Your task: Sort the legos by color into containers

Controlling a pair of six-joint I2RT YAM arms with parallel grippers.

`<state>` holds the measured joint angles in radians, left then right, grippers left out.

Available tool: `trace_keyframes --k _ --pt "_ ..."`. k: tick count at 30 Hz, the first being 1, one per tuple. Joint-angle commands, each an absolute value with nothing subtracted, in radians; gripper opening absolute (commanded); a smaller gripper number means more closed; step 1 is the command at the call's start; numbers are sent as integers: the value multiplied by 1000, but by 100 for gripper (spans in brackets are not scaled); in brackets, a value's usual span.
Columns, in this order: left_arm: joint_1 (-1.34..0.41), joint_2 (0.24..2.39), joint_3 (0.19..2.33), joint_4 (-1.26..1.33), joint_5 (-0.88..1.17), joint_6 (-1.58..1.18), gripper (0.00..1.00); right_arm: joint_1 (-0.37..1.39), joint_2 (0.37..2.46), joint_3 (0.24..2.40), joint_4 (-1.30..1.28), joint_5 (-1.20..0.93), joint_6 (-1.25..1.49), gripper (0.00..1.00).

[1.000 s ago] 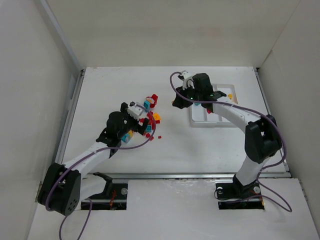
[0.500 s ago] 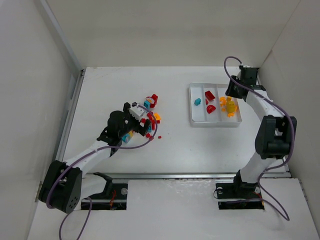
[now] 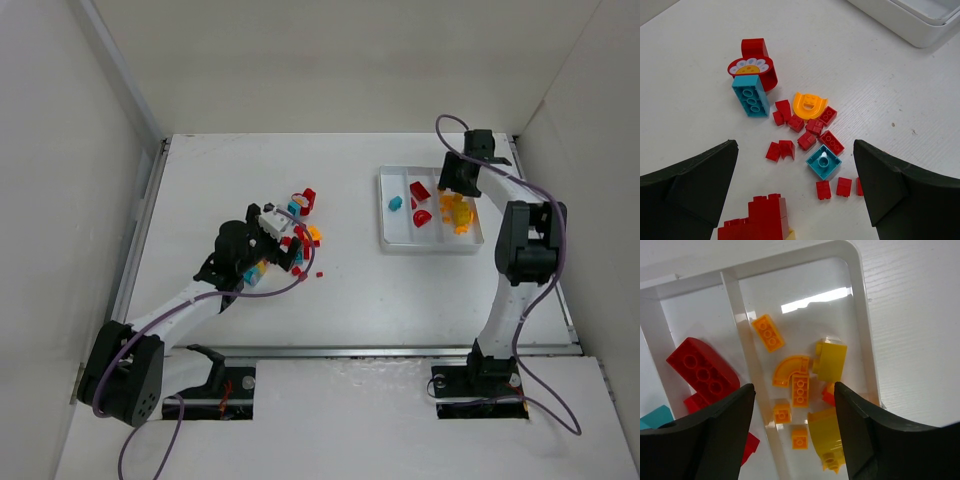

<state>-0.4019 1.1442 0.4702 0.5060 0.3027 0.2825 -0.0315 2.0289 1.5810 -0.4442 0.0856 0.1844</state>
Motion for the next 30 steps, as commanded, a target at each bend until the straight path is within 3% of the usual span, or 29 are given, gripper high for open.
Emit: trace_keyframes --k 1,9,17,22,30 --pt "-400 1120 503 546 304 278 100 -29 1944 1611 -430 91 161 70" --pt "-400 1138 503 546 224 256 100 277 1759 1447 -299 3 -99 70" --pt "-400 1126 485 551 -194 121 100 544 2077 1749 -488 -115 8 66" --pt "-400 1097 465 517 -245 121 100 672 2174 1827 -488 -106 17 66" --pt "-400 1078 446 517 -236 121 100 706 2292 1910 -523 -72 49 66"
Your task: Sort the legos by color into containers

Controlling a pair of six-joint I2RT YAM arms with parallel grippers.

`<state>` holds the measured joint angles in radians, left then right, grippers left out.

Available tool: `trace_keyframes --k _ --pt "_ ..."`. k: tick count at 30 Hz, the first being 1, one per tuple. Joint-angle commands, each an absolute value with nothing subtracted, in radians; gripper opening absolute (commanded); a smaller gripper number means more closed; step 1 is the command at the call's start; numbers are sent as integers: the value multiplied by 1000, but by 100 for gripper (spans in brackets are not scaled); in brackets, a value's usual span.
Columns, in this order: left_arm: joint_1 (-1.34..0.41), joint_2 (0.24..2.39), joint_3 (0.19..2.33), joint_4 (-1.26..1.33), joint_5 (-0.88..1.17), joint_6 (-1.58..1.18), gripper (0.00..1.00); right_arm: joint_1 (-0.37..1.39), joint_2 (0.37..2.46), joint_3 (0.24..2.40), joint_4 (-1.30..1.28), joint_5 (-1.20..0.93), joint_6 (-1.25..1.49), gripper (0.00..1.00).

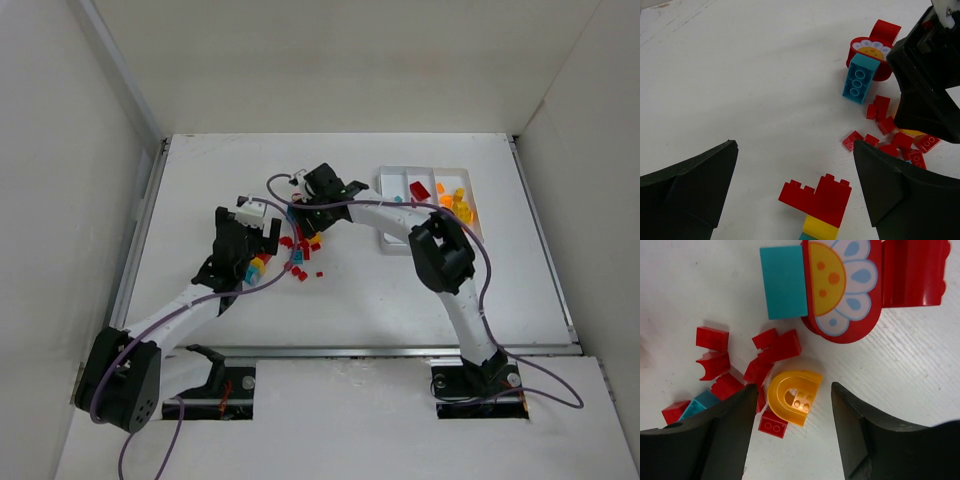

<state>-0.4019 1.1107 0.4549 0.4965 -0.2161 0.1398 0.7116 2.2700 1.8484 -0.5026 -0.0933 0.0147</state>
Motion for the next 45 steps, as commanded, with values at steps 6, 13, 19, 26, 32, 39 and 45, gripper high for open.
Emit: trace_keyframes --k 6,13,19,26,32,39,45 --pt "-400 1069 436 517 -227 121 100 727 2303 1901 -532 -61 38 66" --pt "-400 1069 436 517 -218 121 100 761 2332 1901 -555 -49 28 66" --pt "-400 1069 436 526 -218 130 100 773 2332 1891 -565 -40 18 63" --pt "-400 1069 436 526 -209 130 100 773 2309 1838 -552 -93 18 34" --pt "-400 1069 426 526 -199 140 100 773 2280 1805 -531 -84 21 0" --pt "-400 1069 426 526 -199 140 100 669 2215 1724 -459 -147 87 0" --pt "-400 1069 426 526 -190 140 100 598 2125 1658 -394 -184 97 0"
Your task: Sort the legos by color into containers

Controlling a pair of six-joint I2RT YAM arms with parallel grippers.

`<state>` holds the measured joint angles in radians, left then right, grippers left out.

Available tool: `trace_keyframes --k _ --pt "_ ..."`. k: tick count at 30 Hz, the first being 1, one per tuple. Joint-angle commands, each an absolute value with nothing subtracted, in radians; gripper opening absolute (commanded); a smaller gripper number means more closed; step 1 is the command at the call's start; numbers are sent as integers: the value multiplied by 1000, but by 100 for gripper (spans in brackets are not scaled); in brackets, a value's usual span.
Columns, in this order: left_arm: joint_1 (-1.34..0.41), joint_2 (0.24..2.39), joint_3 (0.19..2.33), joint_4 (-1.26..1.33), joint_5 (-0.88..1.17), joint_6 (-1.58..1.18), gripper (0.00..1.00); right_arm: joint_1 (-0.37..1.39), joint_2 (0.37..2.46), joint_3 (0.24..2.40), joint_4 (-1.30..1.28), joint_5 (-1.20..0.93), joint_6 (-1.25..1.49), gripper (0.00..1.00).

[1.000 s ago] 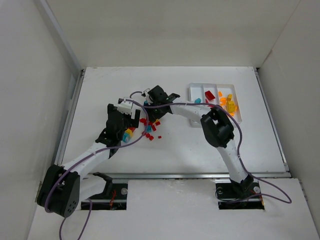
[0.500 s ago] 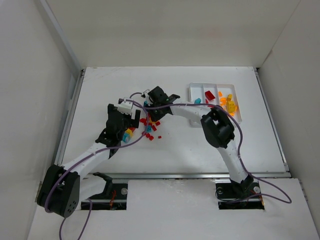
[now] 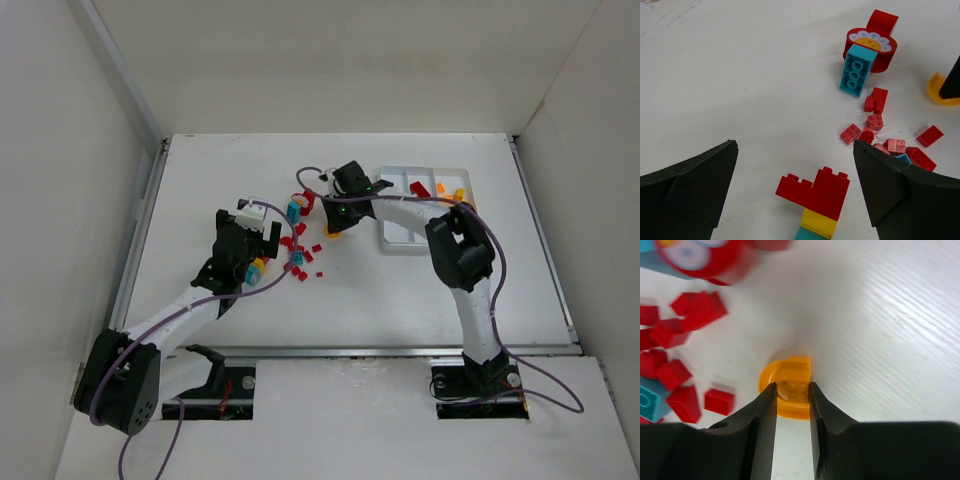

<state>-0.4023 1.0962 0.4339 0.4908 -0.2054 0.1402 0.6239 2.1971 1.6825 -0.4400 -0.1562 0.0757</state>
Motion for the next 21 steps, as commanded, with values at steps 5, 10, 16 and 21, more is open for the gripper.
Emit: trace_keyframes --k 5,10,16,21 --pt "-400 1069 426 526 -190 140 100 543 2100 1638 -370 -212 117 0" --pt "-400 1069 426 526 -190 149 100 490 2065 1626 -370 -222 117 0" --pt "-400 1069 426 526 -190 149 100 344 1890 1566 -304 -191 160 0" --pt "-400 1069 426 535 -190 149 100 166 1787 1497 -351 -46 160 0"
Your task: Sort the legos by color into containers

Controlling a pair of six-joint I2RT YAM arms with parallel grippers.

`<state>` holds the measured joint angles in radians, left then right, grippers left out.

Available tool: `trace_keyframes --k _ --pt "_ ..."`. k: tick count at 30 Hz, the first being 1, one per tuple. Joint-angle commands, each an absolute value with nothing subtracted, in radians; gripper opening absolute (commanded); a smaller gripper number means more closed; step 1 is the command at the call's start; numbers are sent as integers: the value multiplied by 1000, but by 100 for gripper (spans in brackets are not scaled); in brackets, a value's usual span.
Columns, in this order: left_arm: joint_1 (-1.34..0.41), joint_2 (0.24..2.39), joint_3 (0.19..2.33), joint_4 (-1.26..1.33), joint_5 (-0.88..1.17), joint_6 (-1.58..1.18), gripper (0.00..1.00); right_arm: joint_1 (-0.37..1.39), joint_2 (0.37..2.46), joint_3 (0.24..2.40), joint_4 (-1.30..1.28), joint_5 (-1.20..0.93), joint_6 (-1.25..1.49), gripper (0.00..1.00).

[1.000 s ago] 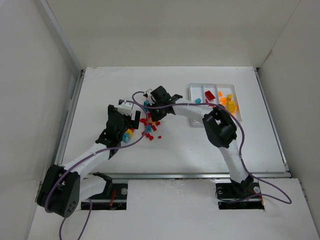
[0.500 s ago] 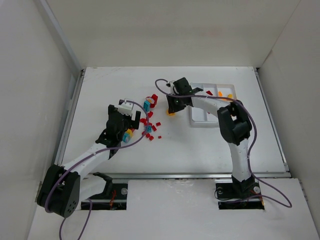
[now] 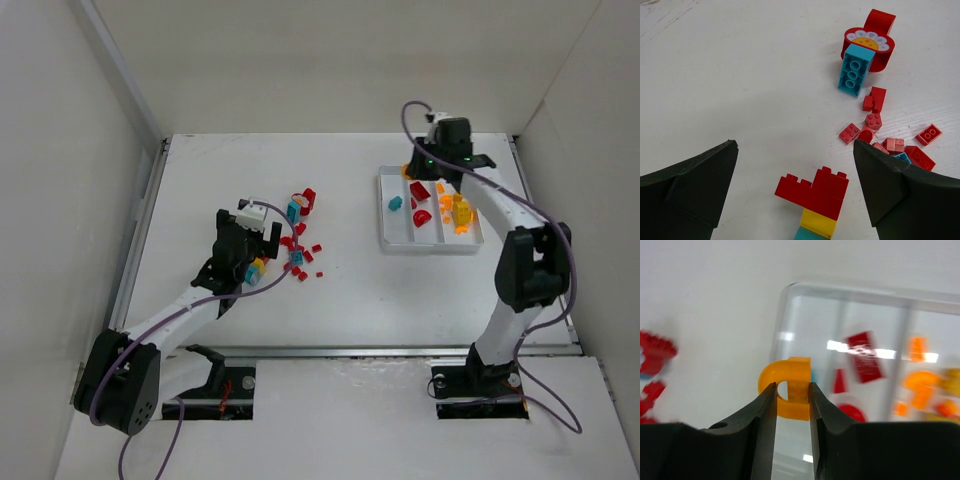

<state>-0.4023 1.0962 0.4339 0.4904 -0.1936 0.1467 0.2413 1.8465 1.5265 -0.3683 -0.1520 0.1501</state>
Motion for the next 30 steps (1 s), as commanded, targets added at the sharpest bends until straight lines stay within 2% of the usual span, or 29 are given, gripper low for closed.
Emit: trace_keyframes --k 1,6,9,12,14,15,17,18,19,22,27,30 --pt "-400 1069 426 535 -181 149 100 138 1787 1497 -366 -29 160 0" --pt "-400 1078 426 535 -181 149 100 -1 1828 1497 -393 14 140 0" --pt "-400 1088 426 535 -181 149 100 -23 1888 1554 -405 14 121 0" --pt "-400 1088 436 535 -181 149 100 -23 1951 1617 -423 38 121 8" --pt "-400 1097 445 535 -181 149 100 -23 1991 1661 -437 52 121 17" --pt "-400 1097 445 535 -172 149 100 -23 2002 1673 -437 64 112 26" --pt "-400 1097 445 535 -172 149 100 -23 2014 1696 -448 77 112 37" --pt "-400 1097 445 535 -172 149 100 -23 2014 1697 -459 77 112 50" --pt "-400 1097 445 535 -163 149 100 -23 2014 1697 -459 93 112 55" --pt "-400 1097 445 535 -163 149 100 -23 1980 1669 -449 112 103 61" --pt "-400 1097 445 535 -163 149 100 -23 1918 1619 -428 103 84 62" --pt "-400 1106 445 535 -163 140 100 64 1846 1566 -388 91 32 62"
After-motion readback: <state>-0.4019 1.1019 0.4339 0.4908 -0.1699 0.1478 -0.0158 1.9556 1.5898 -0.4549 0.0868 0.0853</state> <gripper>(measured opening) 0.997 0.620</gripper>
